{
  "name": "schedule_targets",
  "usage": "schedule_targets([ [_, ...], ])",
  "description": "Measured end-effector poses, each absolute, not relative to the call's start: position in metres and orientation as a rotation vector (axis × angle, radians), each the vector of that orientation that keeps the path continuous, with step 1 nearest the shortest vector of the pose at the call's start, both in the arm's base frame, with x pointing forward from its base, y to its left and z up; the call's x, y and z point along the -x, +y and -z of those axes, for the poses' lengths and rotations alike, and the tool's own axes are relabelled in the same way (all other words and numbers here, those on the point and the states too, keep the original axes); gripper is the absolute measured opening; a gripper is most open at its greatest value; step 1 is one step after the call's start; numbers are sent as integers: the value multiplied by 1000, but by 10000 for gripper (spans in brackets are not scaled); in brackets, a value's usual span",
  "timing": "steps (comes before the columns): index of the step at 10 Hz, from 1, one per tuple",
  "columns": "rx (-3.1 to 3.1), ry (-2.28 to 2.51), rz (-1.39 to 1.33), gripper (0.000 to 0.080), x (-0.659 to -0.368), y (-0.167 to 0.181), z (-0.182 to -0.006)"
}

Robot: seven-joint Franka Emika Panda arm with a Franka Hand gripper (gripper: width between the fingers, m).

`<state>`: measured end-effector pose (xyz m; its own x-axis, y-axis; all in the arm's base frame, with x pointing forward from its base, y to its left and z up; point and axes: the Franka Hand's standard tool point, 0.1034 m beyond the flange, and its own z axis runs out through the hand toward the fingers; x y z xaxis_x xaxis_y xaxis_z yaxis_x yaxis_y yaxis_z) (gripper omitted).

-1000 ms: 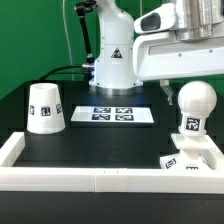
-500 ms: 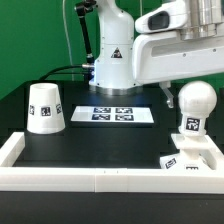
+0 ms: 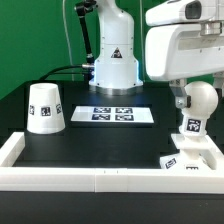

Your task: Assemble lamp

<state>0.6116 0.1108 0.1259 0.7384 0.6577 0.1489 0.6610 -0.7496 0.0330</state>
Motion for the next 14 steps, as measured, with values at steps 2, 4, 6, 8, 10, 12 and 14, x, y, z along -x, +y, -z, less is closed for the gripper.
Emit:
schedule_targets([
  [2,2810,-1384,230,699,-612,110,-125],
  [4,2709,-1625,210,699,-614,111,-123],
  [6,2635,-1791,169,699,-617,111,-120],
  [8,2619,-1830,162,699,-617,110,-120],
  [10,2619,-1829,162,576,-617,109,-119],
  [12,2646,-1786,164,577,-617,109,-119],
  [14,2725,-1643,178,577,-617,109,-119],
])
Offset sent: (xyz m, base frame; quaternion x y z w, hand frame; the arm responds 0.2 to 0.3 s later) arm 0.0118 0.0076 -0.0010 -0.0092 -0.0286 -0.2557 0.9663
